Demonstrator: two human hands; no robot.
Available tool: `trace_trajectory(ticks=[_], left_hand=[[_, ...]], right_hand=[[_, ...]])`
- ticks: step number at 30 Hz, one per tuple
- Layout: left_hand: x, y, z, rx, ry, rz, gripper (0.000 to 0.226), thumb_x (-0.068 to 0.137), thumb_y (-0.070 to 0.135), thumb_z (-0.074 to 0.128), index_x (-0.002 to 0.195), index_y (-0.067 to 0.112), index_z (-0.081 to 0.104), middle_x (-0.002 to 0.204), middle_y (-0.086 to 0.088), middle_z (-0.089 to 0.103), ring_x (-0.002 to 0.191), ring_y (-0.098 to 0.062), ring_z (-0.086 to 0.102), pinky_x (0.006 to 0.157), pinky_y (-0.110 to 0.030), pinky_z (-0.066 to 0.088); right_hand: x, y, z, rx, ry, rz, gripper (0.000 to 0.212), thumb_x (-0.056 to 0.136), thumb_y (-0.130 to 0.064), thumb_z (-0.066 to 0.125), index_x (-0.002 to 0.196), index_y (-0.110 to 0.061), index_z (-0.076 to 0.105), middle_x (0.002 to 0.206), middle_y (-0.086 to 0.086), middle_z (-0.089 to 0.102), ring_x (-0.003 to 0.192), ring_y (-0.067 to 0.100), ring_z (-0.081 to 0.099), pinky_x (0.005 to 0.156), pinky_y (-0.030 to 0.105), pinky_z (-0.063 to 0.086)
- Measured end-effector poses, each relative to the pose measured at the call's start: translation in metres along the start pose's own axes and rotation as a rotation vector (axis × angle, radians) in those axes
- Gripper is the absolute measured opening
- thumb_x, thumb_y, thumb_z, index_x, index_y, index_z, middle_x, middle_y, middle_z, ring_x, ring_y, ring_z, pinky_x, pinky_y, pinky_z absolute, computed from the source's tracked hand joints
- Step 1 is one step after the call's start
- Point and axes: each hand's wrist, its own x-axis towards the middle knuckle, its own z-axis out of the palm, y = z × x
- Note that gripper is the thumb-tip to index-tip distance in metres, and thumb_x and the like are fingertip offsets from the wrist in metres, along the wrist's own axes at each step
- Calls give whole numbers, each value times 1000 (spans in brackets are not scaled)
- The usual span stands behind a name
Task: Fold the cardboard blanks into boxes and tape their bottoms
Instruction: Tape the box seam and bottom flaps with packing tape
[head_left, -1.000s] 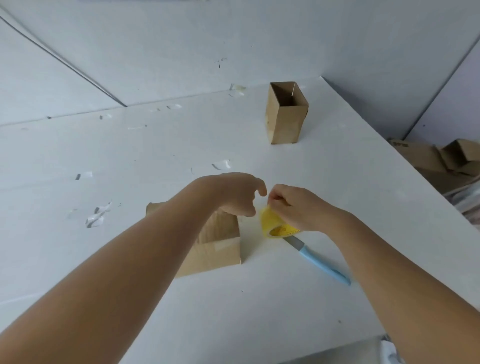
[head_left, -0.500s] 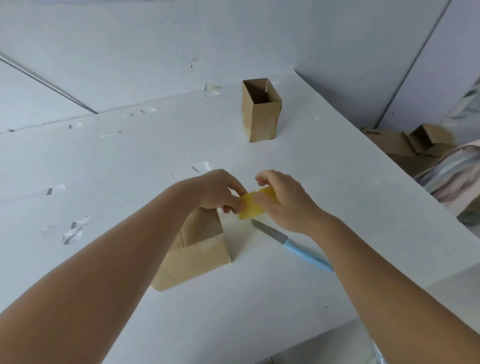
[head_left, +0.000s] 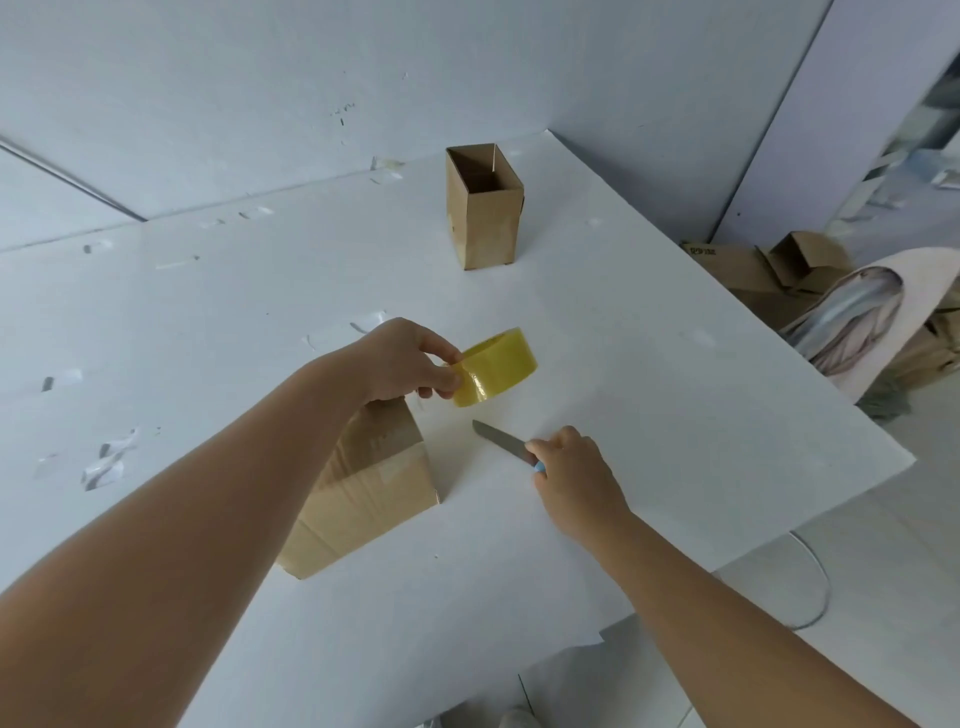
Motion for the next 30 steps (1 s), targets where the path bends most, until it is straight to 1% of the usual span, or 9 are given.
trace_trajectory(ticks=[4,6,11,13,16,20,22,26,30], left_hand=[[-2,0,2,-33,30,8,16,79,20,69,90,31,74,76,3,73,65,-8,54,74,-27,48],[-3,0,2,-59,44,8,18,79,17,70,91,30,74,77,0,73,67,-10,53,73,-27,48],[-6,2,1,-89,57,20,19,79,16,70,94,28,73,72,3,70,69,-11,48,66,-24,41],[-8,2,1,-103,65,22,19,79,16,70,94,28,73,70,4,70,70,-12,47,65,-24,40],[-10,4,2,-135,82,20,19,77,16,71,91,28,72,67,6,69,70,-13,47,65,-24,41],[-14,4,1,-174,108,44,17,76,16,73,82,32,71,67,3,66,66,-13,47,64,-24,43],[-15,4,1,-193,123,55,16,76,16,75,84,30,72,70,-1,63,64,-12,48,62,-23,43],[-15,3,0,-214,125,59,19,75,16,76,93,24,75,78,-5,63,69,-14,50,64,-25,45],[-14,2,2,-198,126,66,19,76,17,75,94,23,76,75,-2,68,67,-11,51,64,-24,44]], right_hand=[[-1,-3,-5,-71,7,-32,17,95,-11,40,106,-14,54,107,6,49,94,25,49,69,26,33],[-5,-4,-15,-22,32,-39,9,94,-14,40,92,-15,49,94,4,46,81,24,46,63,26,30],[-26,-6,-55,120,93,-103,11,92,-24,45,83,-20,49,80,-2,49,71,21,47,56,29,32],[-37,-8,-71,141,105,-136,7,90,-24,48,87,-24,54,80,-3,53,72,20,50,60,29,39],[-53,-18,-93,173,125,-201,28,91,-20,47,112,-34,59,89,-5,60,74,18,51,65,31,44],[-60,-40,-107,68,186,-282,47,96,-20,38,138,-40,42,107,-5,63,84,19,55,68,29,42],[-59,-49,-105,-18,215,-296,48,97,-18,36,140,-40,36,104,-5,62,87,20,60,68,28,44],[-55,-64,-101,-128,214,-291,43,96,-15,38,134,-34,37,83,-5,49,69,20,50,57,26,34],[-56,-79,-103,-262,201,-273,40,95,-11,40,132,-23,37,84,-3,43,66,22,45,45,23,23]])
